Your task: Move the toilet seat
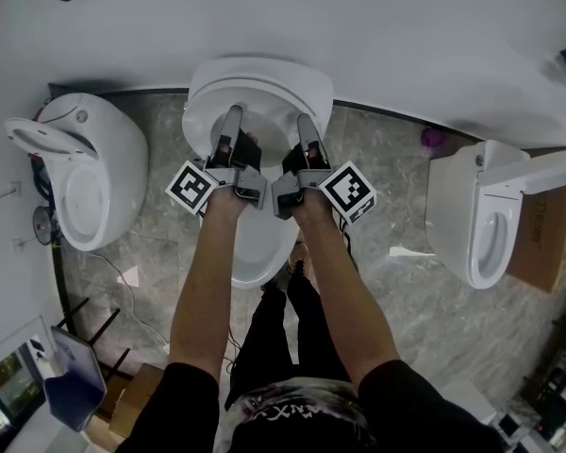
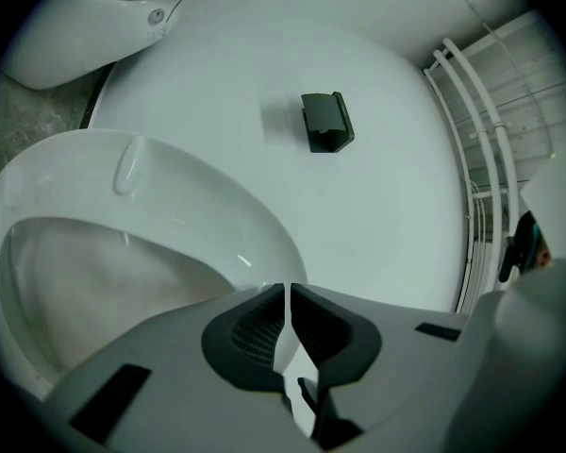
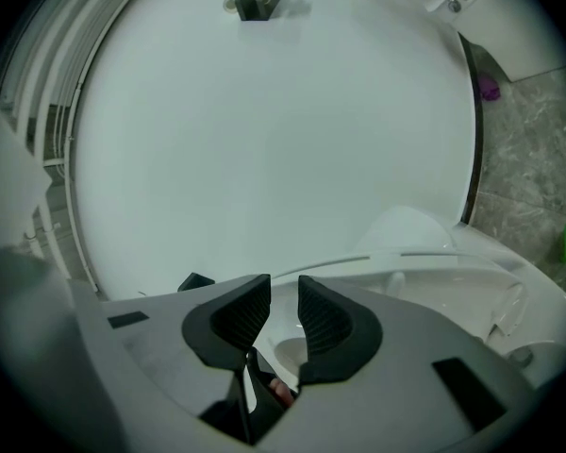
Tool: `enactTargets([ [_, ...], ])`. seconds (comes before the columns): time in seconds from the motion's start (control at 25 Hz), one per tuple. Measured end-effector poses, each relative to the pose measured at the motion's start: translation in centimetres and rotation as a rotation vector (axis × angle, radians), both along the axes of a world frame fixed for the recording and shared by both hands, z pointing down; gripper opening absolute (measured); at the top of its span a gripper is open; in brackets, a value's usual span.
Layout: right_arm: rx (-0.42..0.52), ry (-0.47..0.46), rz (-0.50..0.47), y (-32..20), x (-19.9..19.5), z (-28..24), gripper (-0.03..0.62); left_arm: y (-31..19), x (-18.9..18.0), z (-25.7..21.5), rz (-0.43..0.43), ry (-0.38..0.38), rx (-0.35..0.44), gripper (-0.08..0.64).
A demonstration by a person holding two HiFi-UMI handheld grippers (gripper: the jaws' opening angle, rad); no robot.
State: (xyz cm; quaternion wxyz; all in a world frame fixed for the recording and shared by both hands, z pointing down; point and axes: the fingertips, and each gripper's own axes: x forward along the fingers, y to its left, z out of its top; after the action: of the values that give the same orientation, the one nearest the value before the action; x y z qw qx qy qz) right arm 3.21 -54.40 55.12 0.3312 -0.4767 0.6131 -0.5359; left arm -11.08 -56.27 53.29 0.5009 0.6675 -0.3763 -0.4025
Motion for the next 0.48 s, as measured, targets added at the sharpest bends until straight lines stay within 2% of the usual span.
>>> enactTargets([
  [0.24,0.094,0.095,-0.067,0.7,-0.8,-5.3,0.089,1.7,0.0,-3.8,0.02,-0.077,0.048,0.037],
  [0.48,0.194,0.231,-0.152,2.2,-1.9,-11.3,0.069,3.7,-0.6,-9.3,0.047,-0.258,0.128,0.035],
])
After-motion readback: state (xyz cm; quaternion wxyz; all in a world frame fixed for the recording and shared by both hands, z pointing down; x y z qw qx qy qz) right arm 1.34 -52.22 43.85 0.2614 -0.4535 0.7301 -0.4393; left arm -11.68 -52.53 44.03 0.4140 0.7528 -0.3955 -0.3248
